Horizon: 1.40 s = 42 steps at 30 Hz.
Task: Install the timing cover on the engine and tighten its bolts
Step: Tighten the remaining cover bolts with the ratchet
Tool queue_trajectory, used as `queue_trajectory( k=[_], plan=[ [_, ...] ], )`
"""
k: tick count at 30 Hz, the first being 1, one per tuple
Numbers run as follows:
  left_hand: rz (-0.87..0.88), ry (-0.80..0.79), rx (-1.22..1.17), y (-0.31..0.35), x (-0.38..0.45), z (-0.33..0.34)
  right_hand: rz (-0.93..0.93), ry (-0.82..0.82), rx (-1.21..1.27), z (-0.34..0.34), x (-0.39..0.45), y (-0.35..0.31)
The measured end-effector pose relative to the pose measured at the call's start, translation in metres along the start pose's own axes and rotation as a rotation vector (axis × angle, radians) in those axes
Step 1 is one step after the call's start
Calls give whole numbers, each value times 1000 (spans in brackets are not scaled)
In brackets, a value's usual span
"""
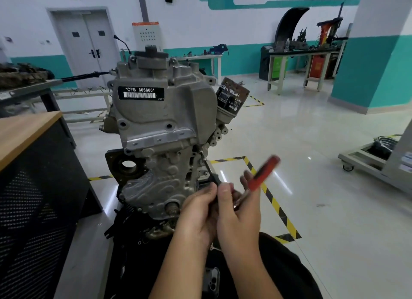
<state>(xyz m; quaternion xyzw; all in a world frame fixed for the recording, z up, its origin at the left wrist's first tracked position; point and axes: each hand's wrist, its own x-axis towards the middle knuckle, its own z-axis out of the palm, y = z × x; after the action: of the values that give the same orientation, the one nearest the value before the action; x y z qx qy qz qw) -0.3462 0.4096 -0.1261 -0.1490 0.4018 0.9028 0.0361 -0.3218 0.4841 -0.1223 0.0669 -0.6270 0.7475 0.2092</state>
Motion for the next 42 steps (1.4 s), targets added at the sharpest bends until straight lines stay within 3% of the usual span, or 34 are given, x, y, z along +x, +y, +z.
queue_trajectory(
  k=[2,4,8,9,13,15,17,19,21,24,28,30,33,37,39,42],
  plan=[
    [-12,-22,-25,-2,-1,4,-106,-100,-124,-7,-1,-1],
    [-23,-16,-62,-2,-3,6,-117,-87,-111,-11,1,-1],
    [18,-30,-96,-1,-3,5,322,14,388,-12,6,13],
    [41,-41,-91,-1,-3,5,336,-23,359,-15,8,11],
    [92,-70,-82,-4,-3,9,-102,-295,-243,-27,15,9],
    [81,-121,-68,-5,-1,9,-180,-434,-428,-26,9,11],
    [46,-130,-54,-6,-1,10,-105,-352,-301,-18,-1,17],
    [7,-93,-72,-8,0,8,206,-123,204,-7,-8,10],
    [7,-84,-111,-7,-1,6,452,5,504,2,-6,9],
    [18,-81,-114,-6,2,5,291,-44,387,0,-4,12],
    [24,-141,-80,-7,5,12,271,-157,310,1,0,11],
    [56,-114,-73,-12,7,11,247,-120,418,-3,3,7],
    [74,-125,-146,-14,5,8,471,-11,676,-12,15,11],
    [133,-142,-106,-14,6,11,225,-99,499,-21,26,15],
    [151,-142,-83,-16,6,13,366,-233,584,-18,32,8],
    [121,-146,-95,-18,6,11,294,-182,562,-15,27,6]
  ],
)
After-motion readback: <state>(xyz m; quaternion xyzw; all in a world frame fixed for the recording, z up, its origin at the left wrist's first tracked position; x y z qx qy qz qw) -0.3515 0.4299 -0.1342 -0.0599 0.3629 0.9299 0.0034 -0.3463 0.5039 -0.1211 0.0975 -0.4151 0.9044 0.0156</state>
